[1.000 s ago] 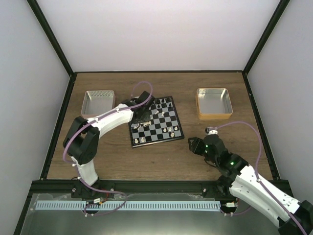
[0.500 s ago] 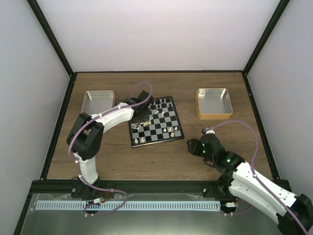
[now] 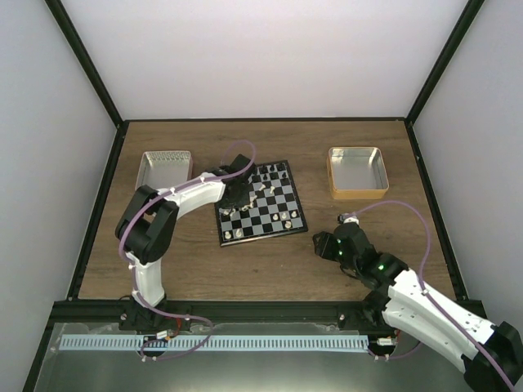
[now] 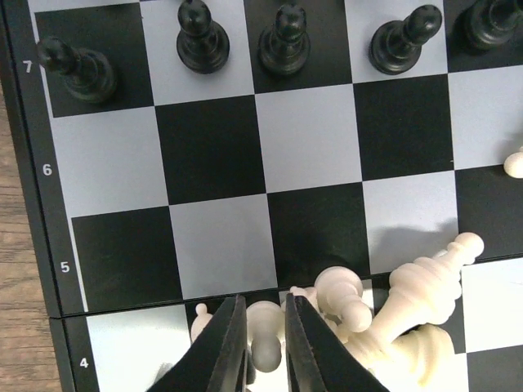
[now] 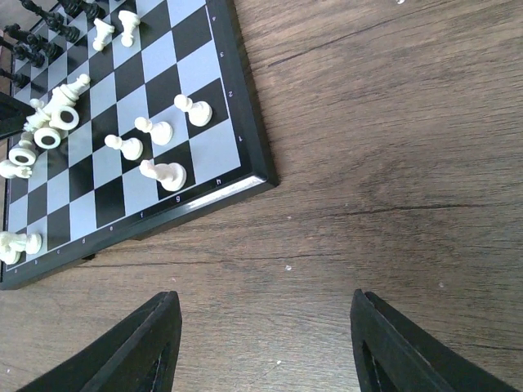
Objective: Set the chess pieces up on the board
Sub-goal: Pick up the chess piece from the chessboard, then place the chess piece on the chessboard.
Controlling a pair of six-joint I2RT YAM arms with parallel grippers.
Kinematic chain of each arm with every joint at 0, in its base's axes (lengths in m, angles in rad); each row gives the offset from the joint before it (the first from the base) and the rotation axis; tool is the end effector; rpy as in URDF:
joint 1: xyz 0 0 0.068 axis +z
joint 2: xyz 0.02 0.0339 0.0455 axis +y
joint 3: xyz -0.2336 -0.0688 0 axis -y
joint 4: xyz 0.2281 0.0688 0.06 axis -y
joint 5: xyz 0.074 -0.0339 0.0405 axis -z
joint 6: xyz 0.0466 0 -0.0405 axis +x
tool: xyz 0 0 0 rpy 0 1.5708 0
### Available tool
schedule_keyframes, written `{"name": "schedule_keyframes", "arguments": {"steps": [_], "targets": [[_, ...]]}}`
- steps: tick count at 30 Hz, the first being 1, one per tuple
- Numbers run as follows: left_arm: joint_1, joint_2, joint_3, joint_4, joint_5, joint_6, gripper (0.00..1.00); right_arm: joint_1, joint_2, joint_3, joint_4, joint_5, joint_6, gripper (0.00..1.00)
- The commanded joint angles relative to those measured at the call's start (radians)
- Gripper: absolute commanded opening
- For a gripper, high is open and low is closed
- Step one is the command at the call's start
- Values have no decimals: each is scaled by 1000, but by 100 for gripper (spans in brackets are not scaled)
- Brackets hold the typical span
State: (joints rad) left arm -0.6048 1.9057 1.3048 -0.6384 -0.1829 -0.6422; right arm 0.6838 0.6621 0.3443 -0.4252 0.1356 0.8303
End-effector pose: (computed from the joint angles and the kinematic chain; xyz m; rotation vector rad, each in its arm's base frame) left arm 0.2992 -0.1965 0.1413 -0.0942 2.7651 -0.0642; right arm 0.1278 0.0960 0.1615 0.2454 2.3726 0.6016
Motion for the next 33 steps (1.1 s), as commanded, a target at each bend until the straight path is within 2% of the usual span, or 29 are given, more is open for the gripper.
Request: {"name": "schedule_keyframes", "arguments": {"steps": [1, 8, 14, 20, 33], "targets": [[5, 8, -9, 13, -3, 15, 15, -3, -13, 25, -1, 22, 1, 58], [3, -26, -2, -7, -69, 12, 8, -3, -11, 28, -1, 22, -2, 58], [-27, -79, 30, -32, -94, 35, 10, -2, -9, 26, 4, 25, -3, 58], [-122, -72, 131, -85, -159, 55, 11, -3, -10, 25, 2, 36, -1, 58], [-252, 50, 154, -83, -57, 24, 11, -3, -14, 22, 2, 42, 1, 58]]}}
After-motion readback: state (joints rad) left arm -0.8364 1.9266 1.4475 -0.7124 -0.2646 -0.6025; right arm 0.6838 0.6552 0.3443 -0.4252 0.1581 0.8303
